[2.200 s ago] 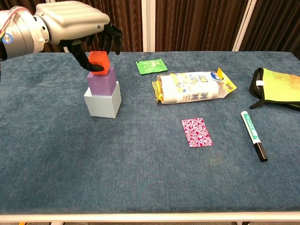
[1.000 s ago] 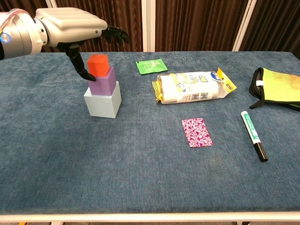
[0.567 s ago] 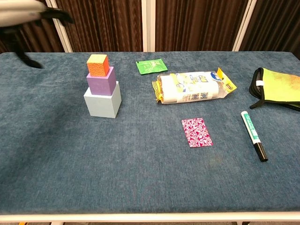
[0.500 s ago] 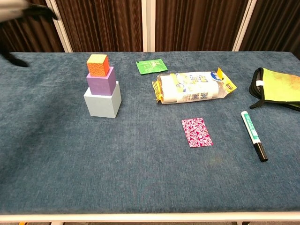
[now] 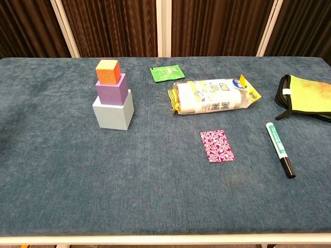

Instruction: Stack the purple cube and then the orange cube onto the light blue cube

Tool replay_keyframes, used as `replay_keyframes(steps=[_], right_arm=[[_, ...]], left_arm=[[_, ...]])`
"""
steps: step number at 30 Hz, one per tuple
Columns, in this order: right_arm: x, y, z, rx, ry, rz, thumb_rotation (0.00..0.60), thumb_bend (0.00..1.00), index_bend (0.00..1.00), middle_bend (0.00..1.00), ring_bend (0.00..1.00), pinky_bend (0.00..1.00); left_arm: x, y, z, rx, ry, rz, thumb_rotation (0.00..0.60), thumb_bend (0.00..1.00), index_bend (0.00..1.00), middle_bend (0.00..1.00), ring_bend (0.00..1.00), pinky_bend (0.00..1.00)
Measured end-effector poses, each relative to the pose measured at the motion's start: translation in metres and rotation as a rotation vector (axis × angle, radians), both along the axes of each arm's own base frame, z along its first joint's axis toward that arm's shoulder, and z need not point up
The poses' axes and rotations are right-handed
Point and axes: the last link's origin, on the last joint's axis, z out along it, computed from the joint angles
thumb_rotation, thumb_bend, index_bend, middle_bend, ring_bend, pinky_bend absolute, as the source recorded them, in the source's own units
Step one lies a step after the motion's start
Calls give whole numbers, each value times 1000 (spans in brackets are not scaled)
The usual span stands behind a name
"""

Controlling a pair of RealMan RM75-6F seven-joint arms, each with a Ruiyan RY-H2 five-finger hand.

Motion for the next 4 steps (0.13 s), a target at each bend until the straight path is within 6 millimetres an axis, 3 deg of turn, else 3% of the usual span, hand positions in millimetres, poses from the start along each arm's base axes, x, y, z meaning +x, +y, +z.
replay_keyframes(steps=[4], right_arm=[[0,0,0,0,0,0,600,272,20,157,0,0]], left_arm=[[-6,-14,-1,21,-8,21,600,104,185,255,197,260]])
